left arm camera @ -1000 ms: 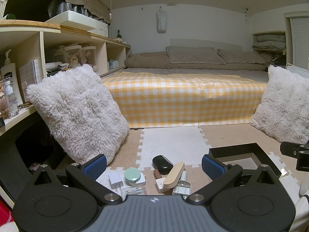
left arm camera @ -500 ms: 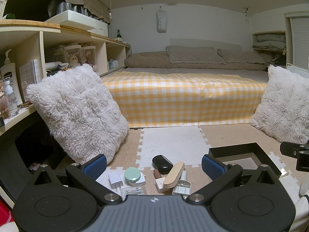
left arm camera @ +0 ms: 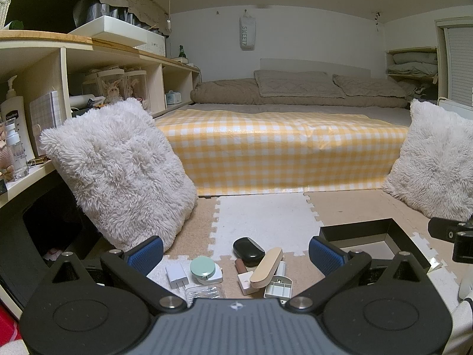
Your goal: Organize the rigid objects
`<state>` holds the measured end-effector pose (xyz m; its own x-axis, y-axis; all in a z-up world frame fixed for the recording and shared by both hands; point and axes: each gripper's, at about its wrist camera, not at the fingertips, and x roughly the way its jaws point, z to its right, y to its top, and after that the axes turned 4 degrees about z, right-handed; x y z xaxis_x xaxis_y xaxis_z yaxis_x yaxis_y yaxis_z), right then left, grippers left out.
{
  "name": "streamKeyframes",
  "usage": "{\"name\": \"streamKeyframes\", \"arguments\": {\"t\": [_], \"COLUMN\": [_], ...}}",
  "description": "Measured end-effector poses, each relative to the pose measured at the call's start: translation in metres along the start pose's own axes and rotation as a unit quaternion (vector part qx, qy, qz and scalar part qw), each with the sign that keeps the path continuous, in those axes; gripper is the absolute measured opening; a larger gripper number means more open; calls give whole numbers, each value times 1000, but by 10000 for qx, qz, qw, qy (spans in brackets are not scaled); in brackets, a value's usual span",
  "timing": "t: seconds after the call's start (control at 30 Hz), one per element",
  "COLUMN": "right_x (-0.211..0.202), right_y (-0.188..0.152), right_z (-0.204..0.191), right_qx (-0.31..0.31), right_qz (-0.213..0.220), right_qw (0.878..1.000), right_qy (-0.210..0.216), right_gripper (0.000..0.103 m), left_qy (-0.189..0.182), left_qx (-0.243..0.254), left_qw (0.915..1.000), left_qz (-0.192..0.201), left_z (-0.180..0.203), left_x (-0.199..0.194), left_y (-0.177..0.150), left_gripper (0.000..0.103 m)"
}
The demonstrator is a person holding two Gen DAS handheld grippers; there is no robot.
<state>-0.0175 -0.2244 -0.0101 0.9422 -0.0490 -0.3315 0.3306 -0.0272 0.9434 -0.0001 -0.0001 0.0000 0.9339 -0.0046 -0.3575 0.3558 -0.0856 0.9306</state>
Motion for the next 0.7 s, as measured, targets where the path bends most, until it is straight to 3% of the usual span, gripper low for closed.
{"name": "streamKeyframes", "arguments": {"t": [0.37,0.7], "right_x": [1,15], "right_y": [5,49], "right_z": [5,14], "right_qx": [137,185], "right_qz": [63,316], "right_qw": [9998,9992], "right_qy": [140,181], "right_gripper": [103,103], "left_qy": [64,67], "left_qx": [-117,-218], "left_qw": [9999,9993], "left_qz": [108,298], "left_z": [-2,-7], "left_x": [-3,6], "left_y": [5,29], "left_gripper": [103,103]}}
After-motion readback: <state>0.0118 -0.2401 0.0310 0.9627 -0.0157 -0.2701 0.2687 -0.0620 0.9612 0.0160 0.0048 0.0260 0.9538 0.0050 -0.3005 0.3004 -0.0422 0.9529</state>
